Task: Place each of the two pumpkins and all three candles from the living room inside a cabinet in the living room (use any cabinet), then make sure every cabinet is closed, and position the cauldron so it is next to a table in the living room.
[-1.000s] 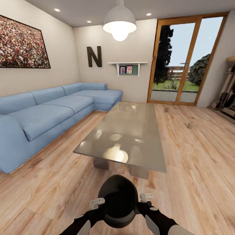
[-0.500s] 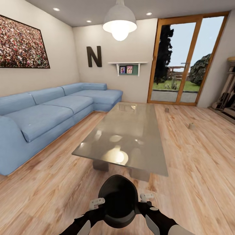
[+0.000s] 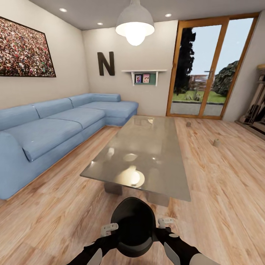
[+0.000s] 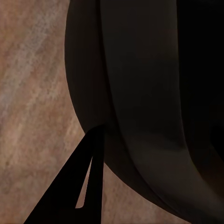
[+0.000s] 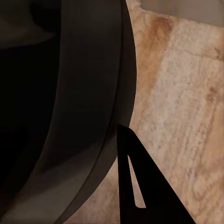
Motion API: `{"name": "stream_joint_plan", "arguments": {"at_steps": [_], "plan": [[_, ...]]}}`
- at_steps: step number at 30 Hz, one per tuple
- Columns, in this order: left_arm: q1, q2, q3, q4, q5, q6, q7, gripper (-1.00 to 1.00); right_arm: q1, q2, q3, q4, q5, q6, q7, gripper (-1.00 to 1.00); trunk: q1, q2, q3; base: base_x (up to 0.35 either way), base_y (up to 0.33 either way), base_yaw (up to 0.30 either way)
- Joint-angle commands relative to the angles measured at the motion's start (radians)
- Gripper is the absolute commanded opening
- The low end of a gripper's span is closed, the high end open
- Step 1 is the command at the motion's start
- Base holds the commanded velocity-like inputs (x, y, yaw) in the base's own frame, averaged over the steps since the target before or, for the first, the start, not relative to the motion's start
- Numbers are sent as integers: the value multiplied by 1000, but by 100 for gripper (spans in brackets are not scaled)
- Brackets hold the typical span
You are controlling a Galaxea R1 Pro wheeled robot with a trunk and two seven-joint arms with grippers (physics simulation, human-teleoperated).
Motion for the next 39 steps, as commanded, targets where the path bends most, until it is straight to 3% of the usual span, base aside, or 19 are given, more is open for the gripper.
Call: {"name": "stream_joint_plan", "arguments": {"at_steps": [1,4,18,31,35,39], "plan": [[0,11,-10,0,10,3,10,-100,-1,-1,8,-13,-9,-9,-1,-100,0,-1,-1,3,0,0],[0,11,-10,0,10,3,10,-100,-1,-1,8,-13,-9,-9,-1,-100,0,-1,-1,1,0,0],[0,11,-10,-1,10,3,10,-100,-1,-1,8,-13,-9,-9,-1,-100,6,-4,-55,0,0,0],[0,11,-10,0,11,3,10,-100,-1,0,8,-13,-9,-9,-1,-100,6,-4,-55,0,0,0],[0,11,-10,0,10,3,10,-100,-1,-1,8,-13,-9,-9,-1,-100,8,-5,-70,0,0,0],[0,11,-10,0,10,3,10,-100,-1,-1,8,-13,-9,-9,-1,-100,8,-5,-70,0,0,0]]}}
